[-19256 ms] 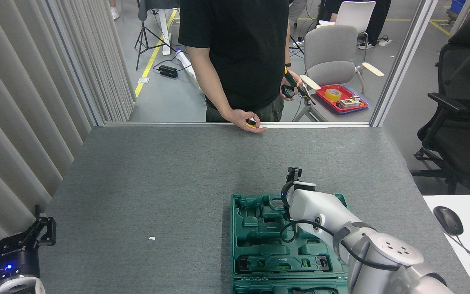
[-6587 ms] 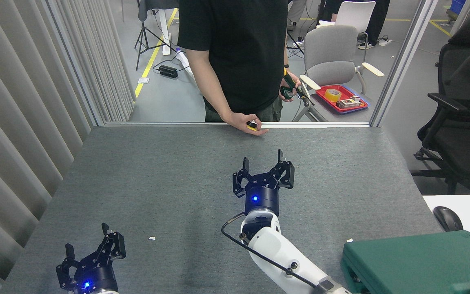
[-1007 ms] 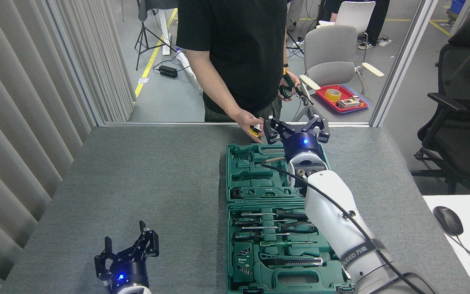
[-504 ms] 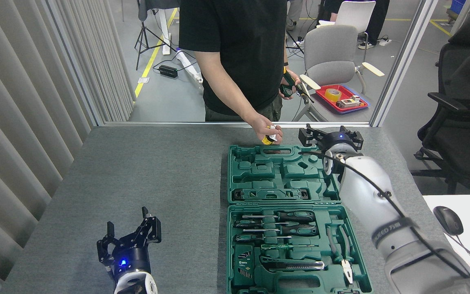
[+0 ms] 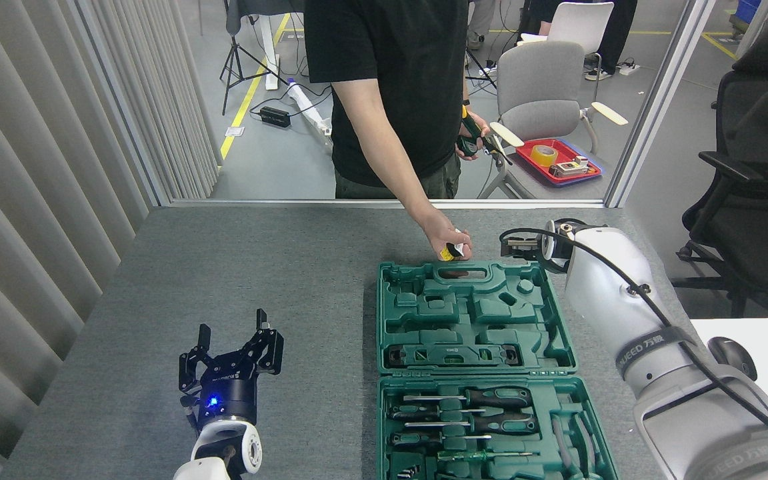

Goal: Place and move tape with both arms

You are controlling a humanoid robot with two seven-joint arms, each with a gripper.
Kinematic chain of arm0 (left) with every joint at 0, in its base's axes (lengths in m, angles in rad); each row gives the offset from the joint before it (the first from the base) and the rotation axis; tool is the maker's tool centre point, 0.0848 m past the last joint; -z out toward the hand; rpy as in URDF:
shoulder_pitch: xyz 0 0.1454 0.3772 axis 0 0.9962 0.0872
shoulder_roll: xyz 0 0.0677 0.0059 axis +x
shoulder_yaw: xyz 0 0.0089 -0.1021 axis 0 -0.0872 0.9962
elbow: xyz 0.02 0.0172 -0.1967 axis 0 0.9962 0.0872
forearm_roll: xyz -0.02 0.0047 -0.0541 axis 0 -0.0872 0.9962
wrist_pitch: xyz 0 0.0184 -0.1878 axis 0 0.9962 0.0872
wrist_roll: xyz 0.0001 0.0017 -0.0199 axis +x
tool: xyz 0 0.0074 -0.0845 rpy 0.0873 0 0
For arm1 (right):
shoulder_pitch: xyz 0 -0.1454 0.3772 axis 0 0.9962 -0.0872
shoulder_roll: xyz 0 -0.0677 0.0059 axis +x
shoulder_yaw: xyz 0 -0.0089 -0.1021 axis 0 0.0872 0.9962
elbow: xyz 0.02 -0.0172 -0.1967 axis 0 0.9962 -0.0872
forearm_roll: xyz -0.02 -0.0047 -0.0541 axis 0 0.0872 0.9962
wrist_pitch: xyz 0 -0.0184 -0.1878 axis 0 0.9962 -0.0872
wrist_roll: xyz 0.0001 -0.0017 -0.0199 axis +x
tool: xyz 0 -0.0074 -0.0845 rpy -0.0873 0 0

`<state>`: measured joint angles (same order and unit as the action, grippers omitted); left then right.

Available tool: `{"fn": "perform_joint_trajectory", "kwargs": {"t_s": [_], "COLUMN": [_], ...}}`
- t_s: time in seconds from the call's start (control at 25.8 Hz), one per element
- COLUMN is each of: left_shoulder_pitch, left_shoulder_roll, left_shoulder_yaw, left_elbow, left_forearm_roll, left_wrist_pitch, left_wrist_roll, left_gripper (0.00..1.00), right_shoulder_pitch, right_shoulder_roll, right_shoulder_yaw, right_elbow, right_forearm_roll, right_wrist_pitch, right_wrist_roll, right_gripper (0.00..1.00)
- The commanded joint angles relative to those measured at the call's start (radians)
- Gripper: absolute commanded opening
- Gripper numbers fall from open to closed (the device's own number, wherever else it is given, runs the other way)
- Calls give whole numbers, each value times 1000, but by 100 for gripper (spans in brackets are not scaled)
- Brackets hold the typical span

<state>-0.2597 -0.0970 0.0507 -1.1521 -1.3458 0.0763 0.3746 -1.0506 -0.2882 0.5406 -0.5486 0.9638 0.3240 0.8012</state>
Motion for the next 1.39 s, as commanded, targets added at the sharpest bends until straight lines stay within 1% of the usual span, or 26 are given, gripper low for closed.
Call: {"fn": "perform_joint_trajectory", "kwargs": {"t_s": [0.0,0.12,0.23,0.39,0.46,0.54,0.62,0.7,0.74,0.81,0.89,0.97,1.05,1.08,1.12,1.2,1.36], "left_shoulder_pitch": [-9,-10,-12,-12,-10,-12,-15,-15,-15,-18,-36,-38,-42,-42,-42,-33,-35], "left_shoulder_roll": [14,16,16,16,14,14,10,7,2,3,14,16,16,14,13,2,-6], "left_shoulder_yaw": [17,17,18,17,17,17,18,20,21,21,21,23,23,23,23,20,15], "left_elbow": [46,48,34,26,26,25,22,6,2,-11,-6,-3,2,12,28,38,45], "left_forearm_roll": [23,22,19,20,22,22,25,34,56,168,369,599,819,910,974,1042,1054], "left_wrist_pitch": [-39,-39,-41,-39,-41,-41,-43,-46,-49,-90,-155,-214,-236,-234,-243,-248,-250], "left_wrist_roll": [14,15,15,15,17,15,15,14,1,-22,-97,-172,-243,-263,-282,-295,-299], "left_gripper": [99,99,99,99,99,99,99,99,99,99,99,99,99,99,99,99,99], "right_shoulder_pitch": [7,29,57,130,149,164,185,188,185,182,178,173,173,175,176,178,178], "right_shoulder_roll": [4,3,1,-8,-37,-89,-123,-132,-131,-123,-120,-115,-103,-94,-91,-92,-98], "right_shoulder_yaw": [-2,2,5,7,4,-2,-10,-13,-13,-11,-11,-11,-10,-10,-8,-10,-10], "right_elbow": [50,78,78,35,21,24,26,30,36,49,56,61,73,75,75,76,78], "right_forearm_roll": [0,-7,-37,-48,-48,-50,-51,-53,-63,-91,-112,-131,-137,-137,-137,-139,-139], "right_wrist_pitch": [36,30,30,-2,-56,-122,-174,-198,-198,-195,-195,-195,-195,-195,-195,-198,-198], "right_wrist_roll": [6,6,6,3,4,-4,-5,-5,-7,-10,-10,-10,-14,-17,-17,-19,-20], "right_gripper": [97,97,96,96,95,92,89,88,88,88,84,82,82,82,81,80,80]}}
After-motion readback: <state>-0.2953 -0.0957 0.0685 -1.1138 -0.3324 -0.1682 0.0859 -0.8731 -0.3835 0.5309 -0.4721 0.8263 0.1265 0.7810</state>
